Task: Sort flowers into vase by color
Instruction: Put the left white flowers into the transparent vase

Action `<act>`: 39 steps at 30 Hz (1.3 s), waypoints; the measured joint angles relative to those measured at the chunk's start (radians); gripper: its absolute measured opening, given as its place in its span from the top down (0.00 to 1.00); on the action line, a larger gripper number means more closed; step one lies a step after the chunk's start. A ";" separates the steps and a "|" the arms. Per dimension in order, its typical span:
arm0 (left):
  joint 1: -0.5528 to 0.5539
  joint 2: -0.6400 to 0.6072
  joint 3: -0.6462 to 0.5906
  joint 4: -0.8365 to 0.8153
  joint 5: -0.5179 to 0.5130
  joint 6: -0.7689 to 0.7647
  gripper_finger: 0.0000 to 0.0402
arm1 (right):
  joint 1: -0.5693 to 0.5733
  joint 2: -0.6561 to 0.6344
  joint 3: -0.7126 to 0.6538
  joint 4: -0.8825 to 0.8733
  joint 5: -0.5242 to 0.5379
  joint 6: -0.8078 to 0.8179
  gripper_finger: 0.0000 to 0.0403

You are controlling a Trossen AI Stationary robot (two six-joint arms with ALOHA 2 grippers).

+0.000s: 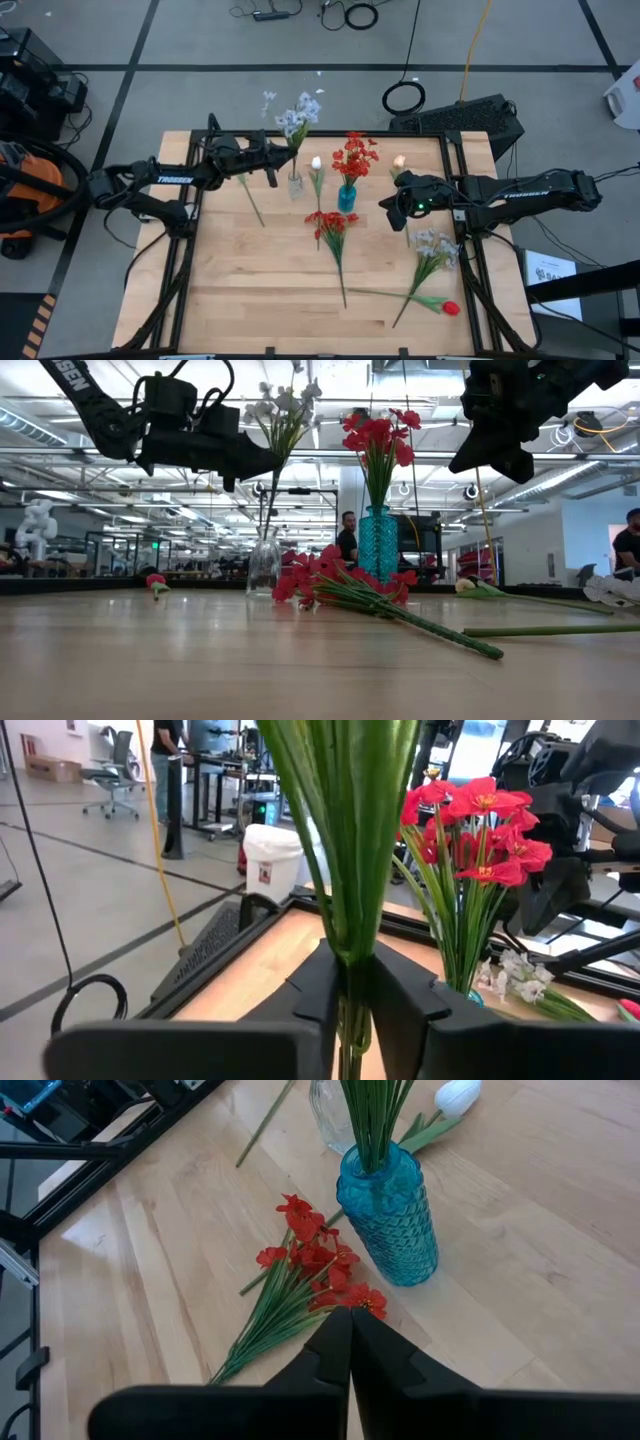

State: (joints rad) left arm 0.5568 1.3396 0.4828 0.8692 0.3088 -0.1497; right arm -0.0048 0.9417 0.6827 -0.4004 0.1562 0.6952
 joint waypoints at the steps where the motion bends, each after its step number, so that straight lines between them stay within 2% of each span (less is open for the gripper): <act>1: 0.000 0.000 0.000 0.000 0.000 0.000 0.84 | 0.000 0.000 0.000 0.000 0.000 0.000 1.00; 14: 0.000 -0.001 0.000 -0.048 0.009 -0.001 0.80 | 0.000 0.000 0.000 0.000 0.000 0.000 1.00; 20: 0.000 -0.003 0.000 -0.057 0.098 0.014 0.80 | 0.000 0.000 0.000 0.008 0.010 0.000 1.00; 25: 0.000 -0.003 0.000 -0.058 0.107 0.033 0.80 | 0.000 0.000 0.000 0.008 0.010 0.019 1.00; 32: 0.000 -0.003 0.000 -0.162 0.107 0.058 0.80 | 0.000 0.000 0.000 0.008 0.054 0.031 1.00; 35: 0.000 -0.003 0.000 -0.202 0.107 0.061 0.75 | 0.000 0.000 0.000 0.009 0.056 0.034 1.00; 39: 0.000 -0.003 0.000 -0.207 0.107 0.061 0.64 | 0.000 0.000 0.000 0.009 0.056 0.052 1.00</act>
State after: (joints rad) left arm 0.5568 1.3361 0.4828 0.6621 0.4160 -0.0891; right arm -0.0044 0.9417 0.6827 -0.3918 0.2123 0.7476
